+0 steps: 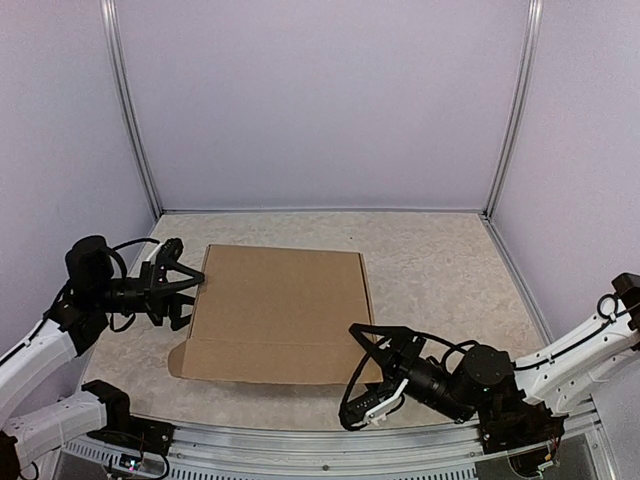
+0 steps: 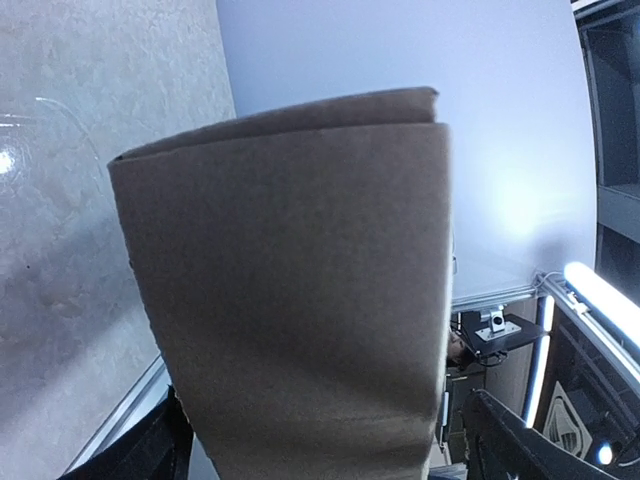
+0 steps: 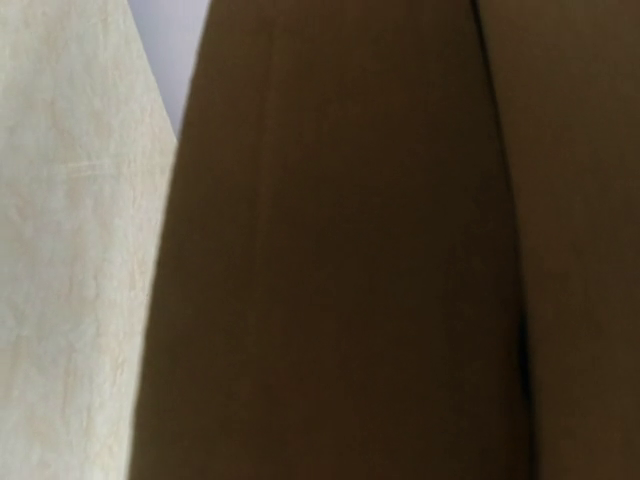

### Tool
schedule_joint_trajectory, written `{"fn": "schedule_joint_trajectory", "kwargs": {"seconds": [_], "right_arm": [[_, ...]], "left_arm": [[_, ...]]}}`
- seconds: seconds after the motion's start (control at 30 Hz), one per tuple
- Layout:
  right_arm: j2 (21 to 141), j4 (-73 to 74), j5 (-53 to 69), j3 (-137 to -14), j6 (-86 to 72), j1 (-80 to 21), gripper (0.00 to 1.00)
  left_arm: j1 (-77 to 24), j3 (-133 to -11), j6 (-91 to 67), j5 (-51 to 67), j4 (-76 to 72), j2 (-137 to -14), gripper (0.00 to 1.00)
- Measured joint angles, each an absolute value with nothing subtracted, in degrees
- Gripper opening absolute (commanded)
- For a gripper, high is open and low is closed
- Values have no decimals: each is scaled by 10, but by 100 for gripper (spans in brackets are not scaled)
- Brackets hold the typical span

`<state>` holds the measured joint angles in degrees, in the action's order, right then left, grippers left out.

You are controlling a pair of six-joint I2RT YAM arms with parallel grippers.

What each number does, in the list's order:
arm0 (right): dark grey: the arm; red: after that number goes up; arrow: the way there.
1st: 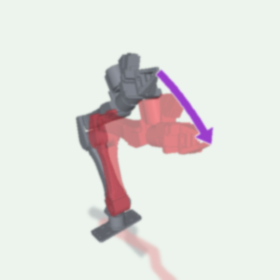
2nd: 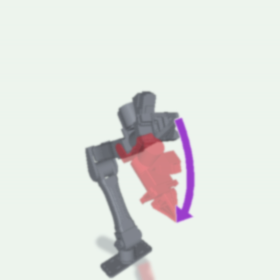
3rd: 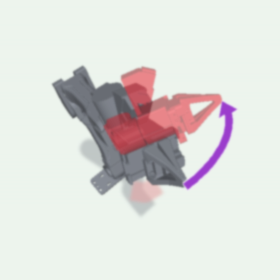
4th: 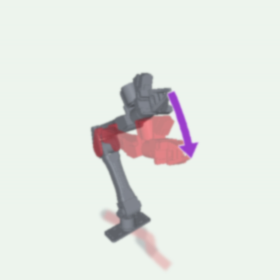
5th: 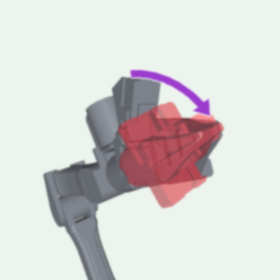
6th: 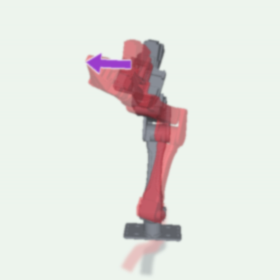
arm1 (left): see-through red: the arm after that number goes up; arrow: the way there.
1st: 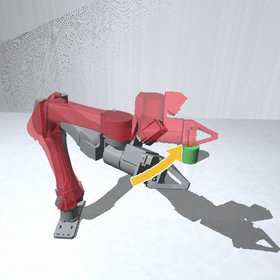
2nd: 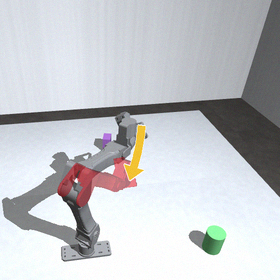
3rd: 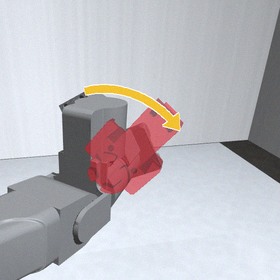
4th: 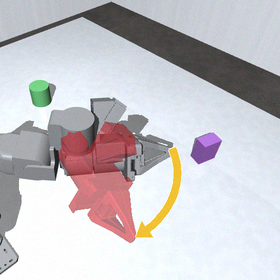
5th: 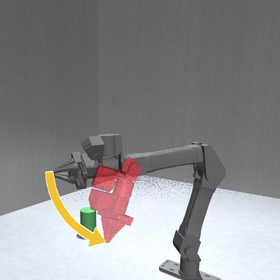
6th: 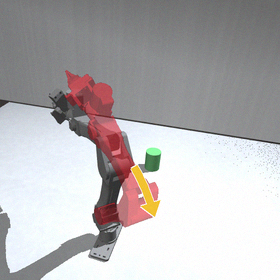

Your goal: Fold the paper box

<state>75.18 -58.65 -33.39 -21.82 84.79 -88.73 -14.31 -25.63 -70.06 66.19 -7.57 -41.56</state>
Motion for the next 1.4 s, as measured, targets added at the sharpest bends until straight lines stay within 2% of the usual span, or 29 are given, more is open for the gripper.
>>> {"fn": "schedule_joint_trajectory", "kwargs": {"seconds": [0.17,0.33,0.47,0.57,0.93,1.2,1.4], "right_arm": [[697,-509,-340,-224,823,-887,54],[622,-335,-326,-274,750,-870,55],[582,-182,-302,-341,665,-836,56],[572,-81,-275,-392,594,-805,55],[630,170,-89,-508,358,-661,45],[670,220,91,-538,223,-543,46],[682,227,188,-533,171,-512,49]], "left_arm": [[-140,-288,-634,642,14,-410,99],[-135,-333,-545,608,136,-408,99],[-134,-429,-425,535,286,-416,99],[-134,-472,-366,474,339,-414,99],[-141,-474,-286,371,348,-378,99],[-221,-473,-250,333,317,-382,99],[-308,-476,-217,280,313,-423,99]]}}
